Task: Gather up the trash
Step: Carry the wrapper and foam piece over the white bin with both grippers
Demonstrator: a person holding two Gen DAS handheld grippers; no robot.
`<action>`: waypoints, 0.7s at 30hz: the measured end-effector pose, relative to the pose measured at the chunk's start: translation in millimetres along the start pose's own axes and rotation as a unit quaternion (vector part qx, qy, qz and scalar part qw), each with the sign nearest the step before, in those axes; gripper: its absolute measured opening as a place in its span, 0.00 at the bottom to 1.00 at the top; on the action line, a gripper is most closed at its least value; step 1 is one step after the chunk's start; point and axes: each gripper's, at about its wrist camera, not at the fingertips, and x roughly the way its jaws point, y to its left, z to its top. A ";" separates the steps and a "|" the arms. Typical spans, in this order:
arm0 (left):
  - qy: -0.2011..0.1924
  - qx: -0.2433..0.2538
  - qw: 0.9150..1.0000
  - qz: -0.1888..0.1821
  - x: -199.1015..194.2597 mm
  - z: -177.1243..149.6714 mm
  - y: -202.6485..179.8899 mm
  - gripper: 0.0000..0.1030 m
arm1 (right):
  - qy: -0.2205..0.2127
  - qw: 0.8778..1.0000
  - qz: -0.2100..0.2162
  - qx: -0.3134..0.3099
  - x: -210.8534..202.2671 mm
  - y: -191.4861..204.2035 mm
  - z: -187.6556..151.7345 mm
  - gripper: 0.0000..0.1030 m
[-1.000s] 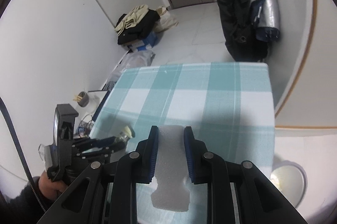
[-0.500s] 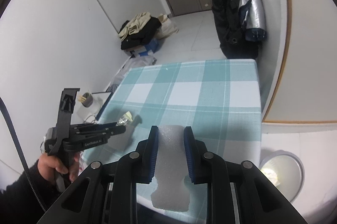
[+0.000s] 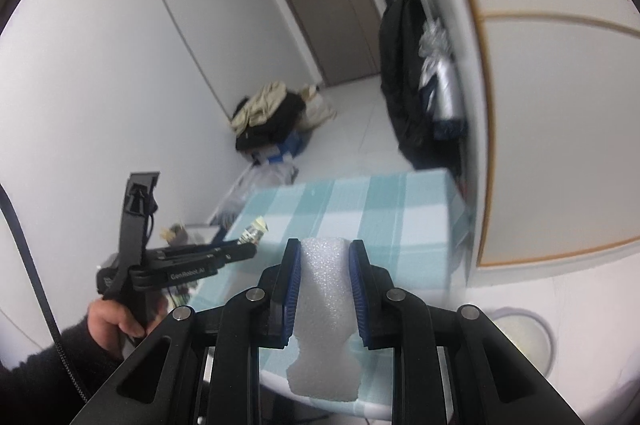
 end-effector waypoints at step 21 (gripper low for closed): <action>0.023 0.064 0.986 -0.150 38.3 26.7 -163.1 0.19 | -0.075 0.984 -0.123 0.102 -121.2 -134.2 -20.7 0.22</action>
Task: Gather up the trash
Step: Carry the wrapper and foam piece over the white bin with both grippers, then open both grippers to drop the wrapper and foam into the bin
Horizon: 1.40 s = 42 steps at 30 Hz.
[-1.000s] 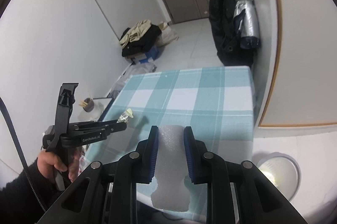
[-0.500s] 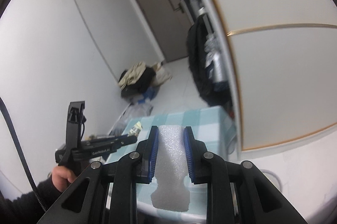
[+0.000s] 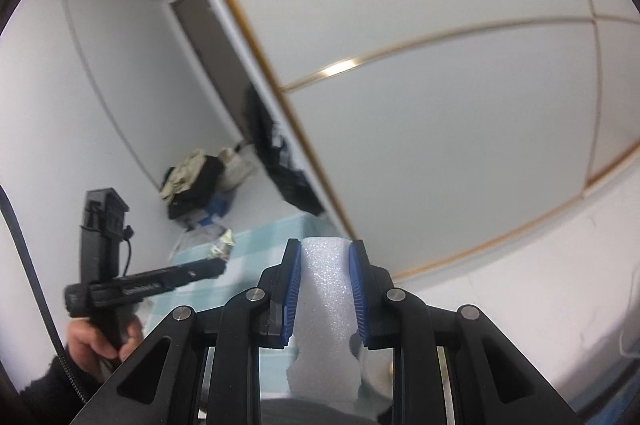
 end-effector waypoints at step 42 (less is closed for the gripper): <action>0.294 -0.046 0.955 -0.007 224.1 -42.6 -24.2 0.19 | 0.209 0.955 -0.015 0.210 186.3 -183.4 -146.8 0.62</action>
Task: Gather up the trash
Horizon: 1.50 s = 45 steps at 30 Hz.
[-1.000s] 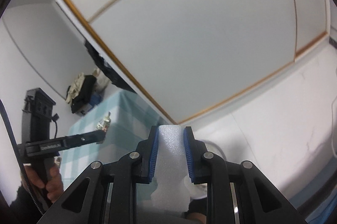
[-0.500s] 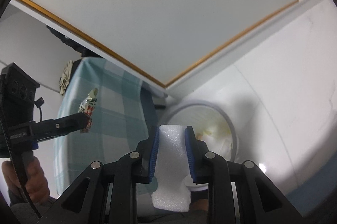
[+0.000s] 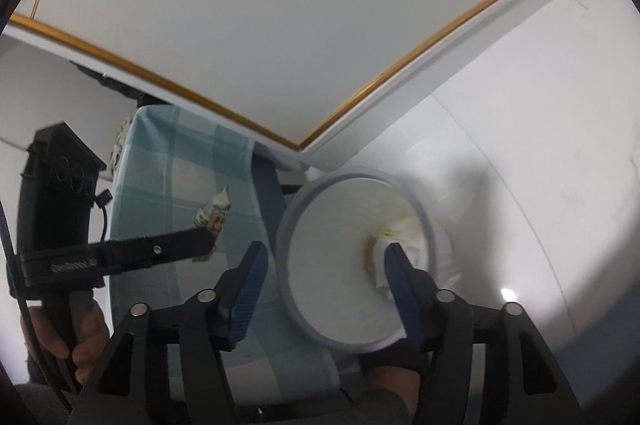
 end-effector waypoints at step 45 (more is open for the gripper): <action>-0.130 0.008 0.983 0.131 -62.0 -26.4 -12.2 0.74 | -0.052 0.997 -0.052 -0.039 -64.5 41.7 -8.5 0.90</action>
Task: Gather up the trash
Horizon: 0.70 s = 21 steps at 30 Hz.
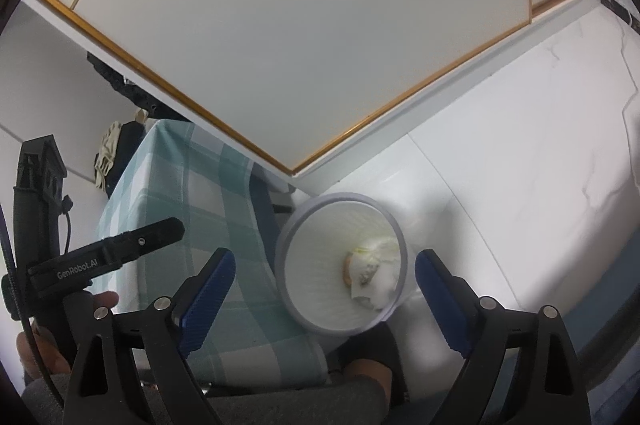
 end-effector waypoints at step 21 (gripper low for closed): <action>-0.011 0.010 1.000 0.004 -18.3 -5.3 -5.6 0.74 | -0.014 1.000 -0.002 -0.002 -14.7 10.1 -5.9 0.91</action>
